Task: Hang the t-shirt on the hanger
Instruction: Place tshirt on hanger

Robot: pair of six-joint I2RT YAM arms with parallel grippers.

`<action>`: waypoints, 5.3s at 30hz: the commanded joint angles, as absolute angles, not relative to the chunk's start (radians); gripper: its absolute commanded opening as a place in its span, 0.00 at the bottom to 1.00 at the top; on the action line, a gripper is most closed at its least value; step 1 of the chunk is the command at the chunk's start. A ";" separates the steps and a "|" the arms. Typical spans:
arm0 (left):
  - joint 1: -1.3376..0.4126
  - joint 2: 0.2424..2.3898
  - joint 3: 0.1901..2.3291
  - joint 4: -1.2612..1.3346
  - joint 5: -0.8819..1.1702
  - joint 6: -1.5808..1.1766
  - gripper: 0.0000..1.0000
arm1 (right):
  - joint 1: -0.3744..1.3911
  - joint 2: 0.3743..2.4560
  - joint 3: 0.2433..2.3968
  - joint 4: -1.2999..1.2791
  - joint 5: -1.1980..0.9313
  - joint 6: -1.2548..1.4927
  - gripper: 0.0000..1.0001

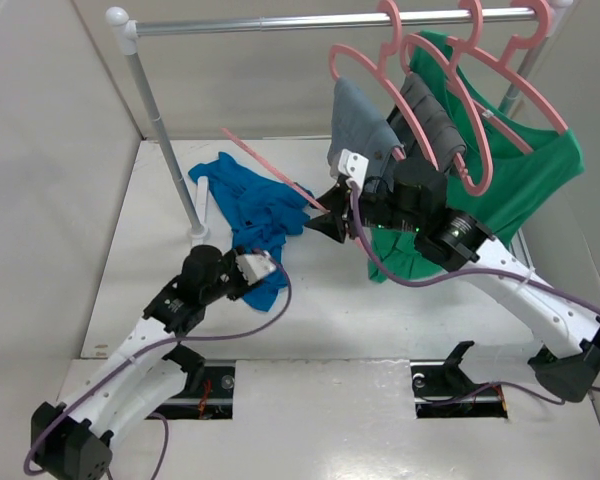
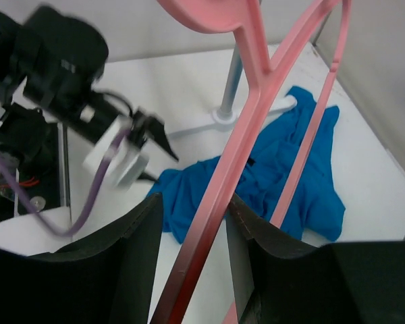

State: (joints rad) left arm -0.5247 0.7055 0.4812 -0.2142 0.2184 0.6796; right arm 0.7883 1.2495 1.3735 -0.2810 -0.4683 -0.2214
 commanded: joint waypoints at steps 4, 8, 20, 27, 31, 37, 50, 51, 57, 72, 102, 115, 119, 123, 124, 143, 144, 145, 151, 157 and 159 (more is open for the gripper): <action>-0.368 0.619 0.563 -0.071 0.244 0.616 0.55 | 0.713 1.154 1.224 -0.248 -0.505 -0.179 0.00; -0.359 0.562 0.607 0.009 0.363 0.834 0.98 | 0.704 1.144 1.171 -0.259 -0.567 -0.189 0.00; -0.359 0.934 0.916 -0.221 0.681 1.067 1.00 | 0.745 1.239 1.196 -0.331 -0.765 -0.282 0.00; -0.359 1.107 1.000 -0.452 0.755 1.252 1.00 | 0.772 1.250 1.249 -0.347 -0.764 -0.321 0.00; -0.359 1.178 1.045 -0.558 0.787 1.353 0.55 | 0.772 1.226 1.258 -0.324 -0.732 -0.321 0.00; -0.359 1.149 1.060 -0.557 0.787 1.357 0.00 | 0.794 1.249 1.269 -0.379 -0.501 -0.330 0.13; -0.359 1.132 1.100 -0.687 0.787 1.465 0.00 | 0.905 1.474 1.565 -0.492 -0.249 -0.474 0.93; -0.359 1.123 1.100 -0.687 0.787 1.465 0.00 | 0.905 1.486 1.575 -0.502 -0.249 -0.488 0.90; -0.359 1.114 1.100 -0.687 0.787 1.440 0.00 | 0.905 1.486 1.565 -0.511 -0.342 -0.537 0.59; -0.359 1.083 1.068 -0.603 0.784 1.304 0.10 | 0.896 1.532 1.532 -0.488 -0.357 -0.489 0.00; -0.290 1.236 0.945 -0.167 0.319 0.491 0.33 | 0.747 1.365 1.430 -0.431 0.087 -0.207 0.00; -0.264 1.640 1.107 0.089 0.321 0.598 0.57 | 0.615 1.356 1.352 -0.362 -0.067 -0.229 0.00; -0.264 1.755 1.173 0.107 0.340 0.580 0.63 | 0.606 1.356 1.351 -0.348 -0.120 -0.262 0.00; -0.288 1.822 1.215 0.098 0.374 0.609 0.63 | 0.595 1.367 1.351 -0.348 -0.150 -0.275 0.00; -0.301 1.835 1.215 0.098 0.364 0.623 0.63 | 0.595 1.367 1.351 -0.348 -0.150 -0.275 0.00; -0.471 1.686 1.375 -0.928 0.744 1.310 0.00 | 0.554 1.319 1.313 -0.368 -0.120 -0.265 0.00; -0.506 1.628 1.315 -0.896 0.720 1.272 0.00 | 0.554 1.307 1.313 -0.368 -0.120 -0.265 0.00; -0.584 1.591 1.281 -0.852 0.669 1.229 0.00 | 0.554 1.307 1.313 -0.368 -0.132 -0.265 0.00; -0.749 1.374 1.108 -0.410 0.551 0.775 0.40 | 0.554 1.279 1.313 -0.399 -0.153 -0.293 0.00; -0.704 1.306 1.065 -0.371 0.419 0.634 0.81 | 0.565 1.252 1.293 -0.426 -0.175 -0.313 0.00; -0.680 1.263 1.055 -0.400 0.408 0.673 0.80 | 0.577 1.243 1.293 -0.426 -0.184 -0.313 0.00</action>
State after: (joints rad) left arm -0.7059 1.3342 1.0786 -0.4133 0.4622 0.7288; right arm 0.5648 1.2804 1.2984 -0.4427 -0.1532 -0.2955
